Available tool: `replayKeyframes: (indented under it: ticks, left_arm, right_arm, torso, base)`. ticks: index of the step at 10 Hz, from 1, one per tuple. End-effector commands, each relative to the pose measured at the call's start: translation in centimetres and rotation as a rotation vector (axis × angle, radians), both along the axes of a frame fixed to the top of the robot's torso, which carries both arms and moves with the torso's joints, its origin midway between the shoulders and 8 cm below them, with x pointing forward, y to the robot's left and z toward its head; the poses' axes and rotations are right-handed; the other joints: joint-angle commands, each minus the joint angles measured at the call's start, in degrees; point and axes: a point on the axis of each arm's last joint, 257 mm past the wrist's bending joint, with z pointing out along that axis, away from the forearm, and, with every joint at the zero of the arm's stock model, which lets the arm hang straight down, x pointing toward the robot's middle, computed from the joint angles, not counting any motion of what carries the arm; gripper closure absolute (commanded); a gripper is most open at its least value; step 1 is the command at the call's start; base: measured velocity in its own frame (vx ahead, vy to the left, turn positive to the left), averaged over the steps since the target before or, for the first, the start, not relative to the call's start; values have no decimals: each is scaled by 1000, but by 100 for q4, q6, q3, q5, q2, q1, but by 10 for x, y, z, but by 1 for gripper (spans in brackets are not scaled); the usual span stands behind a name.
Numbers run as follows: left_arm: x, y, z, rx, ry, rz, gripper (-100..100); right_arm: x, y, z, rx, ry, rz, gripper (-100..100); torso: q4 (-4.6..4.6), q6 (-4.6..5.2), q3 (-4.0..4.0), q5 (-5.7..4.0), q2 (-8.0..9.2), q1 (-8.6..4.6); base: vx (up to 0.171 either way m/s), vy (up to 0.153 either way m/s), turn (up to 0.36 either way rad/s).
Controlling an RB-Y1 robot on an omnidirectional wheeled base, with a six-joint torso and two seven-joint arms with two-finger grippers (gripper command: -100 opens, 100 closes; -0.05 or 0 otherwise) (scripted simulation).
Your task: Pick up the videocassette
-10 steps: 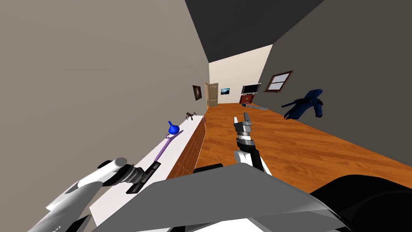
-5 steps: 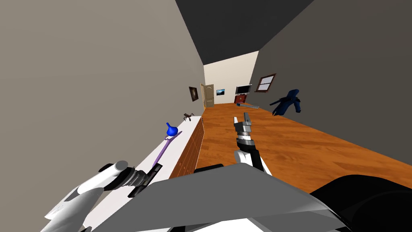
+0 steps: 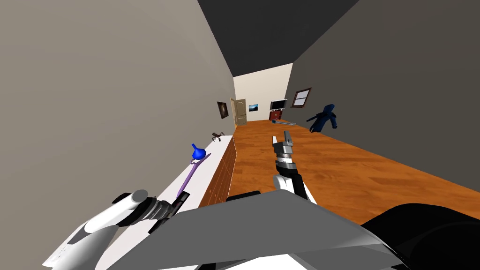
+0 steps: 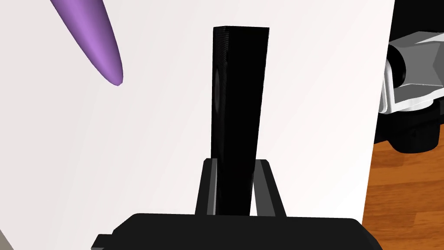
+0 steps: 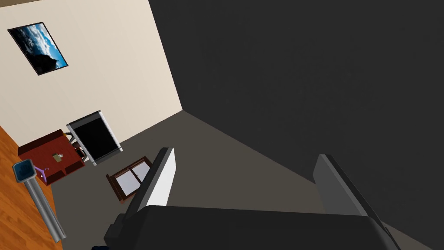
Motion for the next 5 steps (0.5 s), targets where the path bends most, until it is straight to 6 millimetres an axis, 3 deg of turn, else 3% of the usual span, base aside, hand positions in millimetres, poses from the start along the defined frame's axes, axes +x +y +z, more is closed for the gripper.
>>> replayKeyframes:
  ticks: [1,3,4,5]
  left_arm:
    - [-11,-5,-1,-7,6,50,100]
    - [5,-3,11,18,-32,21,100]
    - [-32,-11,2,1,36,108,100]
    - [-33,-10,5,4,21,130,100]
  right_arm:
    - [0,0,0,0,0,0,0]
    - [0,0,0,0,0,0,0]
    - [0,0,0,0,0,0,0]
    - [0,0,0,0,0,0,0]
  torso:
    - [0,0,0,0,0,0]
    - [2,-12,1,-5,0,1]
    - [0,-10,-4,-7,-10,-14]
    - [0,-6,3,0,6,0]
  base:
    - [-68,91,-270]
    - [-33,26,12]
    - [-62,51,-342]
    - [-76,73,-239]
